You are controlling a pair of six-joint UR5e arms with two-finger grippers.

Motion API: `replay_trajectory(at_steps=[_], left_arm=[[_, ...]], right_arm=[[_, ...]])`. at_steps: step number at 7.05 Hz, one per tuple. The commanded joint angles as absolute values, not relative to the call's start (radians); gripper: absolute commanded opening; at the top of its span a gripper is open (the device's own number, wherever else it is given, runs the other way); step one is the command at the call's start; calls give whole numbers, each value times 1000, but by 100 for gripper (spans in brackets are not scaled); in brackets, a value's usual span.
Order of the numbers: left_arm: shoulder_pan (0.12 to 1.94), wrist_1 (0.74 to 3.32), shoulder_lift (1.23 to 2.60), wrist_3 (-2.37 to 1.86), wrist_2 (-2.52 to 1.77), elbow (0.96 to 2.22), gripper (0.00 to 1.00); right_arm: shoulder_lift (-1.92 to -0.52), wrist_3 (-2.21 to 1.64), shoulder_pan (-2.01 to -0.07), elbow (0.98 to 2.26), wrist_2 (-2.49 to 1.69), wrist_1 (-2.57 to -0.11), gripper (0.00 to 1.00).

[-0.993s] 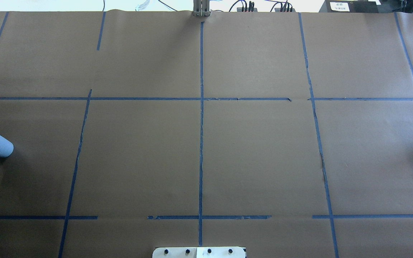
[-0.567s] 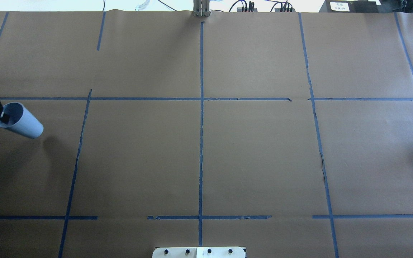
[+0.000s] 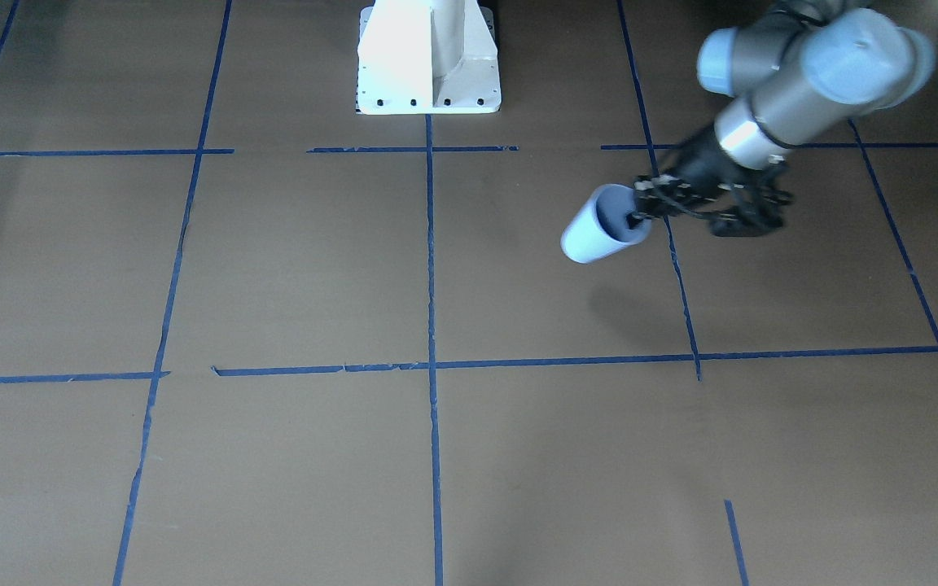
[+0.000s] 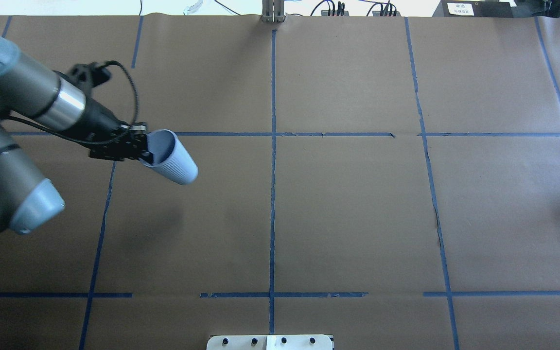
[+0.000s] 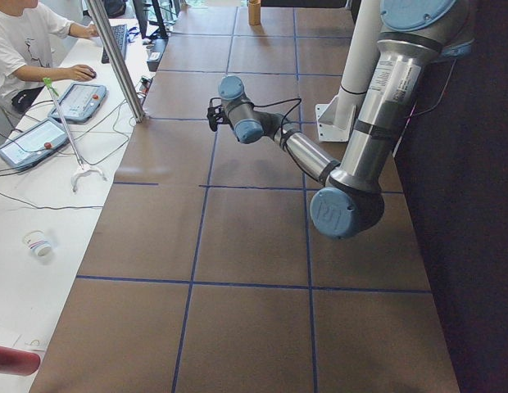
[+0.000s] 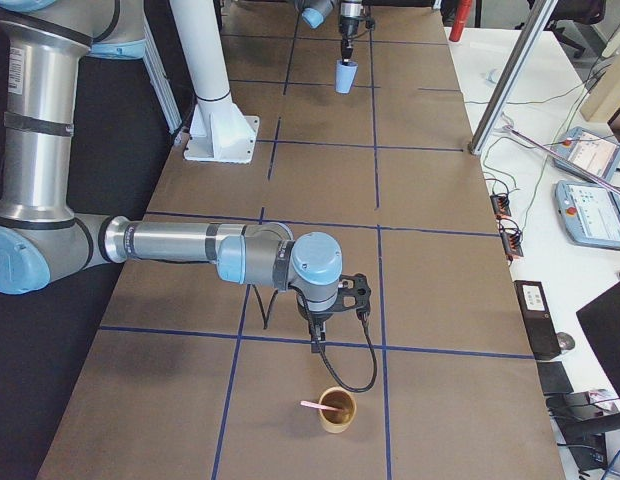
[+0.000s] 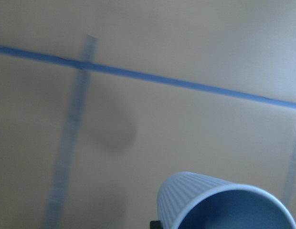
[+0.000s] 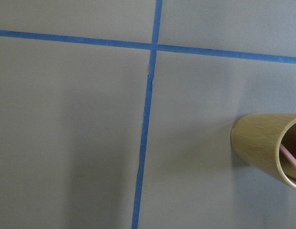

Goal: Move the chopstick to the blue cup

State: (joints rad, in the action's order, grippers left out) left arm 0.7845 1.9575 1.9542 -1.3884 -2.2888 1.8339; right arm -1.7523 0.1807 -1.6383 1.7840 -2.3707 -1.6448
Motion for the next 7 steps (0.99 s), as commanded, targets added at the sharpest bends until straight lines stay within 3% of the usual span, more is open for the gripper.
replay_trajectory(at_steps=[1, 4, 7], left_arm=[[568, 1854, 2125, -1511, -2034, 1815, 0], [473, 1770, 2282, -1509, -1868, 1654, 0], [469, 1744, 2287, -1509, -1855, 1654, 0]], right_arm=[[-1753, 179, -1637, 1783, -2373, -1635, 100], [-1756, 179, -1638, 1783, -2382, -1635, 100], [-1756, 179, -1638, 1782, -2382, -1635, 100]])
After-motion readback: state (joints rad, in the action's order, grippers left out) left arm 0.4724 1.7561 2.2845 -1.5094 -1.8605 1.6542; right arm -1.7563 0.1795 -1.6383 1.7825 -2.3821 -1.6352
